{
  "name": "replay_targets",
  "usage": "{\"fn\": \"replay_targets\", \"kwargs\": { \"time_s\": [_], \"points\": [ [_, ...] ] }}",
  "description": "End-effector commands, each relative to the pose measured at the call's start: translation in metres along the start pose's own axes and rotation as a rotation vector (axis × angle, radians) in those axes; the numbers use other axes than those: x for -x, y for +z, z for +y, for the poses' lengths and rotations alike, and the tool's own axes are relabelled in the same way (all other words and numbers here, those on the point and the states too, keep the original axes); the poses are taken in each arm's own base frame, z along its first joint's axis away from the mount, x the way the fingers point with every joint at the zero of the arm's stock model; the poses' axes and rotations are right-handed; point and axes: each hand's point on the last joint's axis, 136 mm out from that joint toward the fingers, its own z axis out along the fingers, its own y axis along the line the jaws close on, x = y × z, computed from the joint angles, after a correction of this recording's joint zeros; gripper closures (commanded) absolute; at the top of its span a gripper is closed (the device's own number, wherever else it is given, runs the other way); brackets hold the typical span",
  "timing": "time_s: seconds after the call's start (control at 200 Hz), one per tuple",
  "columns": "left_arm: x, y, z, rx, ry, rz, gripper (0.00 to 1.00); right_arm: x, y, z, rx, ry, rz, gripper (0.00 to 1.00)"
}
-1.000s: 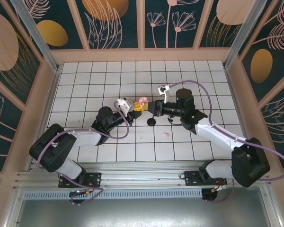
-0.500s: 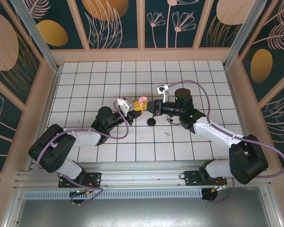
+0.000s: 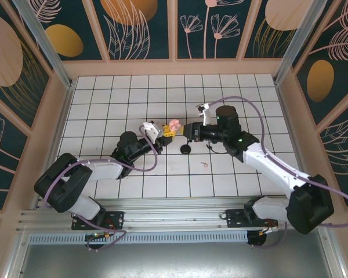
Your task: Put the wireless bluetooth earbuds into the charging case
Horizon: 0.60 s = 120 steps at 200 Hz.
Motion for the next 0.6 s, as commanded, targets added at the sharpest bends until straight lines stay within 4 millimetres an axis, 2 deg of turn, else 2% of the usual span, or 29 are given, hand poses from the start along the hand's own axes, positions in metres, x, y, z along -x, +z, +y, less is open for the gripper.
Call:
{"fn": "replay_targets", "kwargs": {
  "time_s": [0.0,0.105,0.255,0.36,0.48,0.596],
  "points": [
    [0.001,-0.005,0.0,0.014,0.022,0.002,0.87,-0.032,-0.021,-0.04,-0.247,0.121,0.111,0.77],
    [-0.003,-0.008,-0.001,0.016,0.013,0.011,0.87,-0.062,-0.029,-0.056,-0.34,0.245,0.177,0.76],
    [-0.005,-0.011,0.001,0.035,0.006,0.018,0.87,-0.113,-0.024,-0.062,-0.36,0.405,0.249,0.75],
    [-0.004,-0.013,0.002,0.046,-0.001,0.013,0.87,-0.144,-0.022,-0.076,-0.4,0.487,0.296,0.74],
    [-0.002,-0.016,0.004,0.058,-0.002,0.0,0.87,-0.157,-0.018,-0.093,-0.451,0.545,0.309,0.72],
    [-0.005,-0.016,0.006,0.073,-0.018,-0.002,0.87,-0.169,-0.016,-0.103,-0.484,0.594,0.348,0.63]
  ]
}}
